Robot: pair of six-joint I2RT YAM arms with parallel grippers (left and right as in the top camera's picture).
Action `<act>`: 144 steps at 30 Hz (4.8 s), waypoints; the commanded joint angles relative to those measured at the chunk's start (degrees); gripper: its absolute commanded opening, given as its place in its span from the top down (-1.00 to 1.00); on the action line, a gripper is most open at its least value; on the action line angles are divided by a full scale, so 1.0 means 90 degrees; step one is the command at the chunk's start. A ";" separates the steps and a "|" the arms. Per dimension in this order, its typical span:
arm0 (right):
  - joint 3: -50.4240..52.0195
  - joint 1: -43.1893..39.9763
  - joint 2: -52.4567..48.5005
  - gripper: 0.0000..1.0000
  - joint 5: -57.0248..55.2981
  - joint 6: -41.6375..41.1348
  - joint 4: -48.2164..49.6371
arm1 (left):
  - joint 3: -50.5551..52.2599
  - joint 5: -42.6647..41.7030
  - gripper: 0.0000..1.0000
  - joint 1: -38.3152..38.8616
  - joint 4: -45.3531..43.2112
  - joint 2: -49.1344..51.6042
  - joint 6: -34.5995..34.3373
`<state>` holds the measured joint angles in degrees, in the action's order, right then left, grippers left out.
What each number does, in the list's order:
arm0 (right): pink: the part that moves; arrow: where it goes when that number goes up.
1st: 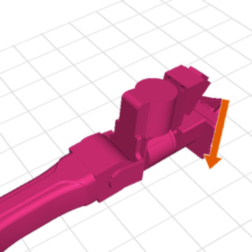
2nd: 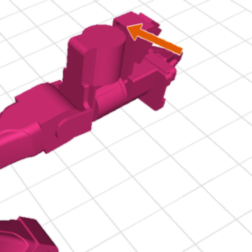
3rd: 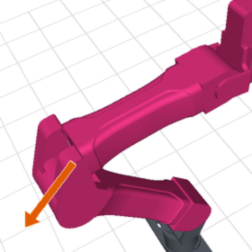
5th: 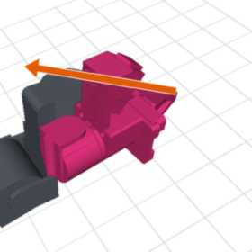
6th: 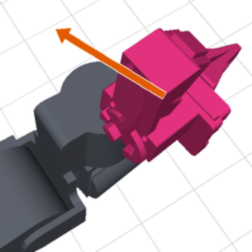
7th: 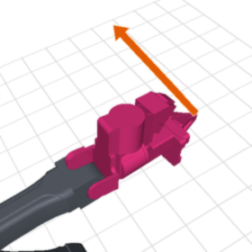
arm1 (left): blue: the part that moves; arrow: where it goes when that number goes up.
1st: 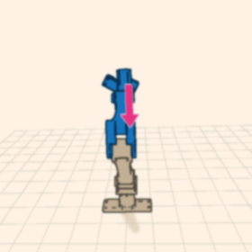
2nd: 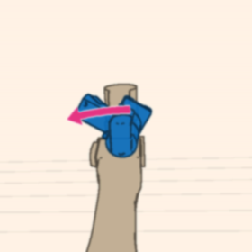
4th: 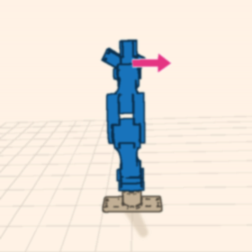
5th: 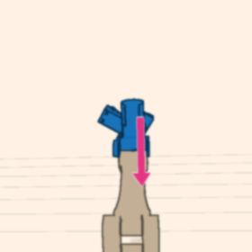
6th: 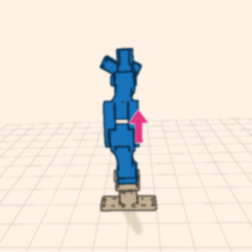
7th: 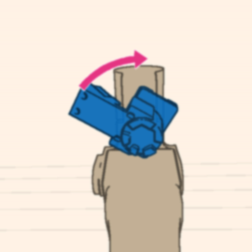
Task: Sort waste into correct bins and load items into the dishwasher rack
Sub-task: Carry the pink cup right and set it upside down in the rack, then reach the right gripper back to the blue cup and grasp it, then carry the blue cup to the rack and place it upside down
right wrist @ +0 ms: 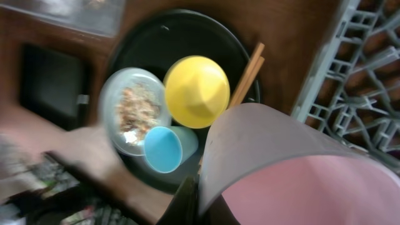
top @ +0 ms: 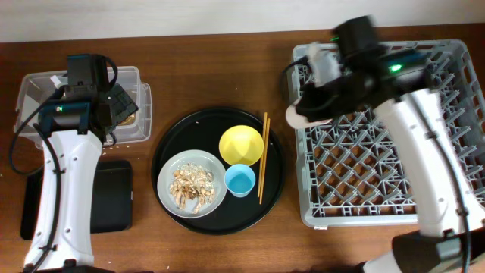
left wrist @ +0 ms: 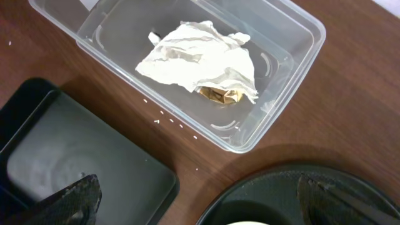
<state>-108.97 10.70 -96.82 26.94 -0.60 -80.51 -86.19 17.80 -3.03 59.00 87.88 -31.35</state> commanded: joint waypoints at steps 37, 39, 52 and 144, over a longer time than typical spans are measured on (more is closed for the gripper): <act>0.3478 -0.6611 -0.1999 0.85 0.4405 0.0255 0.3701 | 0.0002 -0.0002 -0.98 -0.0015 0.0005 0.0032 -0.0085; 0.3475 -0.6751 -0.1999 0.77 0.4401 0.0398 0.3655 | 0.0002 -0.0002 -0.98 -0.0015 0.0005 0.0032 -0.0085; 0.3458 -0.7412 -0.0775 0.53 0.2501 0.0039 0.2472 | 0.0002 -0.0002 -0.98 -0.0015 0.0005 0.0032 -0.0085; 0.3478 -0.5729 -0.1207 0.92 0.5336 0.4952 0.0277 | 0.0002 -0.0002 -0.98 -0.0015 0.0007 0.0032 -0.0085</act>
<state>-78.65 -40.27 -103.22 69.49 34.96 -77.78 -86.19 17.80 -3.03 59.11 87.88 -31.35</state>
